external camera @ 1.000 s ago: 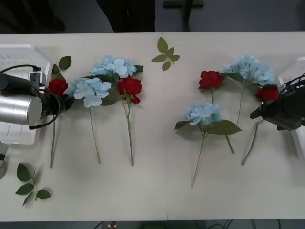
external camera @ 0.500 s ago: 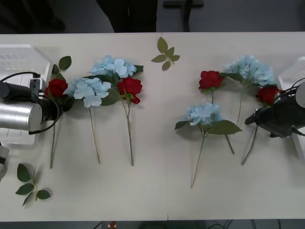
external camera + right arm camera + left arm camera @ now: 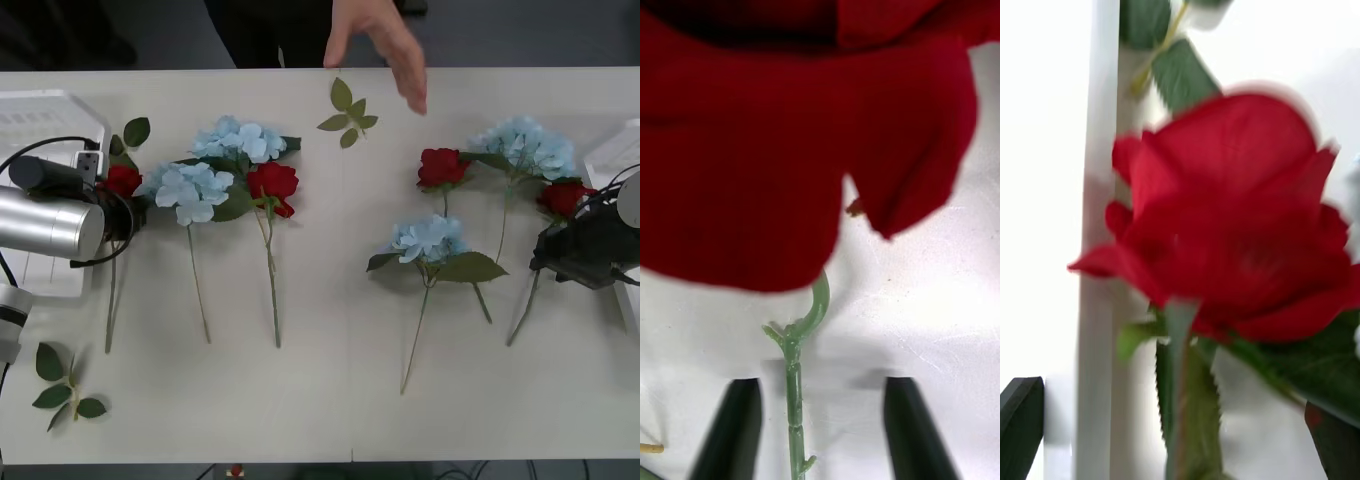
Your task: Place the red flowers into the right box and the blue flowers into the left box. If a person shows an open palm, hand one flower to the person first, then continue sorting.
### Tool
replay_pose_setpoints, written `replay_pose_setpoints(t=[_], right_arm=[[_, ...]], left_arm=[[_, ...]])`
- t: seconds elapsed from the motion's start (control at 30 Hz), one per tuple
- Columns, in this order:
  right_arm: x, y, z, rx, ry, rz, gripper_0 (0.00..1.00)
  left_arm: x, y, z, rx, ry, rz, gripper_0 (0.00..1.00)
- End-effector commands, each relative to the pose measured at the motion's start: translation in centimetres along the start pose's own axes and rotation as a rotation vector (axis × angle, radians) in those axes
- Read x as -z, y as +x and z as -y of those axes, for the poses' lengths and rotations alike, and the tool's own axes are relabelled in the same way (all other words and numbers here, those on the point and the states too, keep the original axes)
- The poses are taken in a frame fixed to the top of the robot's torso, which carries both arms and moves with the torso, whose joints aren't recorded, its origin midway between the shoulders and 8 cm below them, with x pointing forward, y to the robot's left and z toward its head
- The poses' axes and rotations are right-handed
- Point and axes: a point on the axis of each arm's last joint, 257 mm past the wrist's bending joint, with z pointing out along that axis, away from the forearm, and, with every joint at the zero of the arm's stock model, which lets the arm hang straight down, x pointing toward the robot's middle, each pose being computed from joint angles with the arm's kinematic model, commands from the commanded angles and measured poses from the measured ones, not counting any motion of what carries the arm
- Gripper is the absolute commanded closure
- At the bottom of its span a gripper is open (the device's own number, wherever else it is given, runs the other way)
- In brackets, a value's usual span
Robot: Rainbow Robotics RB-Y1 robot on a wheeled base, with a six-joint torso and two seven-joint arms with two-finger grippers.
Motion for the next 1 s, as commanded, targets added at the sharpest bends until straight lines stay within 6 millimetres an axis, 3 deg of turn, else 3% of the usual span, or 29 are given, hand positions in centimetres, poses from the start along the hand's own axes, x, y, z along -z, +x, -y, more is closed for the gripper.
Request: replay_pose_setpoints(t=[0.03, 0.53, 0.73, 0.77, 0.8, 0.83, 0.9, 1.0], right_arm=[[0.7, -1.2, -2.0, -0.025, -0.032, 0.03, 0.96], [0.5, -1.0, -2.0, -0.022, -0.023, 0.024, 1.0], [1.3, -1.7, -2.2, -0.01, -0.029, 0.03, 0.96], [1.5, -1.8, -2.1, -0.007, -0.027, 0.031, 0.82], [1.6, -2.0, -2.0, -0.003, -0.026, 0.036, 0.63], [1.7, -2.0, -2.0, -0.001, -0.026, 0.038, 0.54], [1.8, -2.1, -2.0, 0.001, -0.025, 0.04, 0.2], [1.8, -2.1, -2.0, 0.003, -0.025, 0.04, 0.16]], left_arm=[[2.3, -3.9, -0.8, -0.01, -0.001, 0.057, 0.0], [2.7, -4.2, 0.1, -0.029, 0.019, 0.062, 0.0], [2.8, -4.4, 1.9, -0.068, 0.034, 0.068, 0.0], [2.8, -4.4, 2.2, -0.076, 0.033, 0.07, 0.0], [2.7, -4.3, 2.5, -0.08, 0.031, 0.068, 0.0], [2.7, -4.2, 2.4, -0.081, 0.027, 0.068, 0.0], [2.6, -4.0, 2.2, -0.083, 0.022, 0.065, 0.0], [2.6, -3.8, 2.1, -0.081, 0.022, 0.063, 0.0]])
